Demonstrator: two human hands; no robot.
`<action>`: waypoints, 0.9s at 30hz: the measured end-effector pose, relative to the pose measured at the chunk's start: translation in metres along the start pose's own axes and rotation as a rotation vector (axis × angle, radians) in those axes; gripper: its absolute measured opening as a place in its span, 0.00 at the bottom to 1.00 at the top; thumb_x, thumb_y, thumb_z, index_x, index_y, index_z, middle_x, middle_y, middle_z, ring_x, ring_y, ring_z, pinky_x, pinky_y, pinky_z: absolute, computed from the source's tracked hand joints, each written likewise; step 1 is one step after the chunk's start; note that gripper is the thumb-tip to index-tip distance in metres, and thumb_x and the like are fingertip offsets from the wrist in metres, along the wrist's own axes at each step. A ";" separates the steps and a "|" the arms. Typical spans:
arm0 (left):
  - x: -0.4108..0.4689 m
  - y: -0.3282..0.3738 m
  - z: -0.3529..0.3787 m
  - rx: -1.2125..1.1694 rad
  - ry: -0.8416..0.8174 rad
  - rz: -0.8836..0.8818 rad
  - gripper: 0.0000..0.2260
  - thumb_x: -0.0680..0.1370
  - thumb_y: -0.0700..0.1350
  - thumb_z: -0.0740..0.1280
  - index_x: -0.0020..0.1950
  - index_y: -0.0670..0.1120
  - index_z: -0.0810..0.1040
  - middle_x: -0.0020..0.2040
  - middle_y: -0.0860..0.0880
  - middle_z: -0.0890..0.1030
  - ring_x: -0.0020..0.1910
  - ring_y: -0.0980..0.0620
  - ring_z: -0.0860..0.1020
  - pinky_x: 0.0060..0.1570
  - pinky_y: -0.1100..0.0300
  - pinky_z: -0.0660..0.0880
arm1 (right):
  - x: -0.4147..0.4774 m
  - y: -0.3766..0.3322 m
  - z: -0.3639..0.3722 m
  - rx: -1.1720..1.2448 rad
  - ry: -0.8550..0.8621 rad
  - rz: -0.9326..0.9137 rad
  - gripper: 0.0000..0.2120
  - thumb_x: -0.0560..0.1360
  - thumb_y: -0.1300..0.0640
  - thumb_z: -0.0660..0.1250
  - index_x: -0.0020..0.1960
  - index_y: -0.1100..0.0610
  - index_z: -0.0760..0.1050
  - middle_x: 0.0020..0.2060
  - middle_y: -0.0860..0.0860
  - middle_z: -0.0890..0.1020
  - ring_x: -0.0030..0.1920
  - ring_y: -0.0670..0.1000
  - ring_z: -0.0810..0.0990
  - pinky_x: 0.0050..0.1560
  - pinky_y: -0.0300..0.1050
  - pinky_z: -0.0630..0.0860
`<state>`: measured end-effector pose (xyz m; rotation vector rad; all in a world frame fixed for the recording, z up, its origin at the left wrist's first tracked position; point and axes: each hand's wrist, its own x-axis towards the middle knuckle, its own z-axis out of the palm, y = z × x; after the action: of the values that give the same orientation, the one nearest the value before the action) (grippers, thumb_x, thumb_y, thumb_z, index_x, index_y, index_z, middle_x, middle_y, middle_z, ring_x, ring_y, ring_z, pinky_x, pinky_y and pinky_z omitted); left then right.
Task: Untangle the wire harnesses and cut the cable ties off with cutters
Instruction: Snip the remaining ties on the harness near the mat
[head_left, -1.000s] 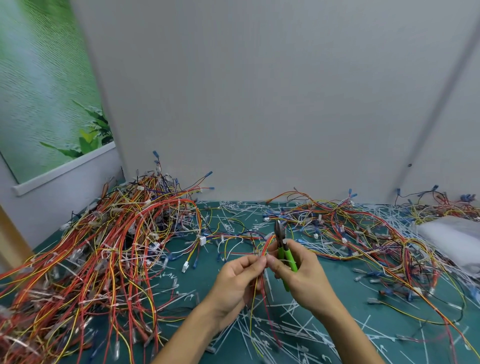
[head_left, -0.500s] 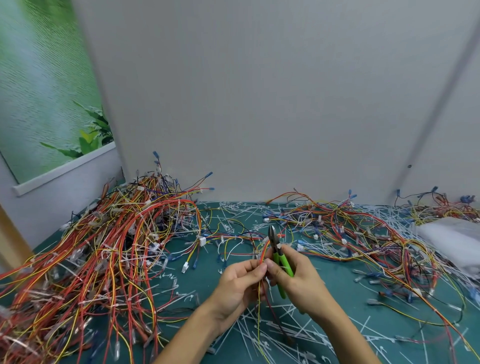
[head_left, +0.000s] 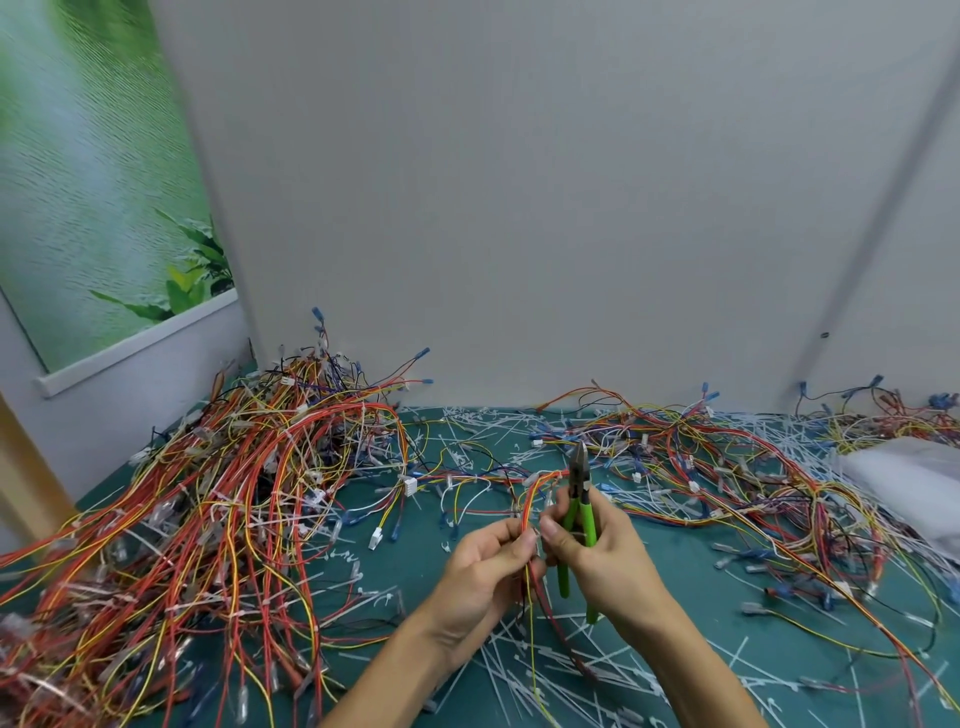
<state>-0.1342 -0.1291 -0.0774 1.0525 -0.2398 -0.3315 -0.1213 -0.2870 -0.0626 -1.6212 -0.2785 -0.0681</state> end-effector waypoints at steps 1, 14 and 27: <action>0.000 0.000 0.000 -0.006 0.007 -0.001 0.07 0.77 0.44 0.70 0.52 0.42 0.80 0.39 0.52 0.78 0.38 0.56 0.75 0.42 0.60 0.71 | 0.000 0.000 0.000 -0.004 0.004 0.000 0.06 0.79 0.68 0.69 0.51 0.62 0.71 0.36 0.46 0.79 0.39 0.48 0.77 0.46 0.48 0.77; 0.005 -0.005 -0.006 0.111 0.132 0.078 0.15 0.75 0.46 0.70 0.57 0.37 0.78 0.46 0.44 0.83 0.41 0.53 0.80 0.42 0.61 0.77 | -0.004 0.001 -0.002 -0.146 -0.169 -0.005 0.11 0.83 0.51 0.66 0.47 0.58 0.76 0.31 0.45 0.76 0.34 0.46 0.74 0.37 0.42 0.74; 0.005 -0.006 -0.002 -0.048 0.049 0.002 0.13 0.75 0.41 0.70 0.58 0.37 0.77 0.43 0.45 0.80 0.37 0.54 0.73 0.38 0.62 0.75 | 0.000 0.011 0.000 -0.060 -0.209 -0.021 0.08 0.81 0.56 0.65 0.48 0.60 0.74 0.32 0.50 0.79 0.34 0.49 0.78 0.38 0.40 0.75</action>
<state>-0.1301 -0.1321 -0.0836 1.0113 -0.1879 -0.3073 -0.1183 -0.2876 -0.0734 -1.6874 -0.4578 0.0783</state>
